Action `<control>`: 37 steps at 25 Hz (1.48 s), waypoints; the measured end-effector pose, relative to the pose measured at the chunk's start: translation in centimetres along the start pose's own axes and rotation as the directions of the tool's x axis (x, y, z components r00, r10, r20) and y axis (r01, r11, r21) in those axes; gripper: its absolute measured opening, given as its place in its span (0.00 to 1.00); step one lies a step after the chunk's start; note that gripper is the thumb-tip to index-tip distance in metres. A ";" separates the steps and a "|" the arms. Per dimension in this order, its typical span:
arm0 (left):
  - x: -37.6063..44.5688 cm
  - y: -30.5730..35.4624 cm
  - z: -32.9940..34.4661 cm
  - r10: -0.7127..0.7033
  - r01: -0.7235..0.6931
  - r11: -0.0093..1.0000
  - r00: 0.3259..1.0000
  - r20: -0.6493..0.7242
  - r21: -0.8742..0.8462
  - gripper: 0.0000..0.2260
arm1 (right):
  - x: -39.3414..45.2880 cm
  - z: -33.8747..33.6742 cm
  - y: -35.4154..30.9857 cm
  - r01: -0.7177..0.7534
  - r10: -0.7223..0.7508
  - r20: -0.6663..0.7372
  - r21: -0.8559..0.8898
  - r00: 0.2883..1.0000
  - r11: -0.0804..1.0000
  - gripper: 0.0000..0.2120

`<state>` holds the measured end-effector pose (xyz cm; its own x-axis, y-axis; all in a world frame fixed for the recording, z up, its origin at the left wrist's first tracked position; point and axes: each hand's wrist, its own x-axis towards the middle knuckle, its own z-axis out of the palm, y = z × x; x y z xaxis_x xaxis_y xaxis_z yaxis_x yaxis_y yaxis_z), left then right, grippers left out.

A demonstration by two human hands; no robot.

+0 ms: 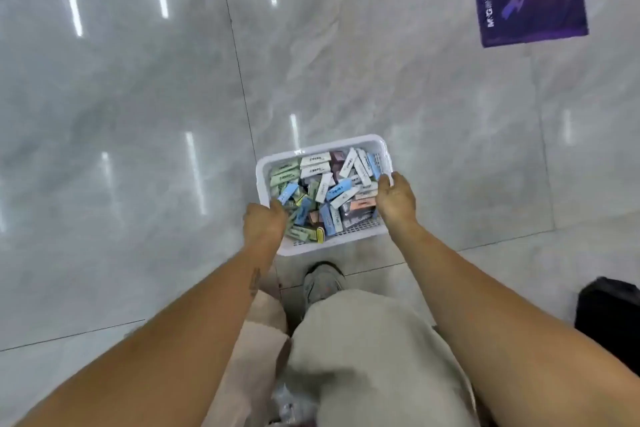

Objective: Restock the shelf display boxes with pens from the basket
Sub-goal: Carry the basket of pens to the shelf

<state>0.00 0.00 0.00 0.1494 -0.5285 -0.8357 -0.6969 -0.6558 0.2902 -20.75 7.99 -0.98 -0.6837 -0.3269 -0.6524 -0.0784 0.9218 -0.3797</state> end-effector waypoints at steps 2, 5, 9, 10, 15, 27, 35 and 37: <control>2.8 -0.5 1.3 -0.070 0.070 0.997 0.998 -0.005 -0.026 0.28 | 2.8 1.3 1.0 -0.066 0.066 -0.050 -0.008 0.997 0.998 0.22; 6.4 -0.9 3.0 -0.097 0.099 0.991 0.995 0.031 -0.085 0.26 | 6.5 2.8 2.2 -0.157 0.154 -0.049 -0.051 0.987 0.986 0.23; 5.6 -1.1 2.0 0.010 -0.007 0.999 0.996 -0.088 0.033 0.23 | 6.6 2.6 2.0 -0.100 0.091 -0.099 -0.089 0.991 0.991 0.22; 5.2 -1.0 1.0 0.054 -0.048 0.997 0.992 -0.113 0.056 0.21 | 6.2 2.1 1.6 -0.079 0.070 -0.099 -0.096 0.993 0.992 0.21; -0.7 1.8 -9.4 0.224 -0.197 0.973 0.928 -0.297 0.117 0.15 | -1.3 -2.1 -5.8 0.145 -0.159 -0.097 -0.135 0.983 0.980 0.17; -22.9 14.4 -40.2 0.391 -0.484 0.873 0.765 -0.512 -0.055 0.17 | -26.3 -19.1 -33.8 0.504 -0.494 -0.158 0.022 0.855 0.864 0.20; -27.5 24.9 -53.5 0.433 -0.600 0.795 0.660 -0.614 -0.085 0.18 | -30.7 -24.1 -50.5 0.579 -0.564 -0.211 0.009 0.798 0.816 0.24; -26.0 28.7 -55.6 0.420 -0.596 0.798 0.654 -0.629 -0.087 0.18 | -29.0 -24.8 -55.5 0.597 -0.581 -0.206 0.020 0.787 0.802 0.24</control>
<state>15.12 -35.04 56.03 0.2458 -0.9604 -0.1312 -0.5845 -0.2548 0.7703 -14.60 -28.53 55.28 -0.6423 -0.7500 -0.1581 -0.4563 0.5399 -0.7073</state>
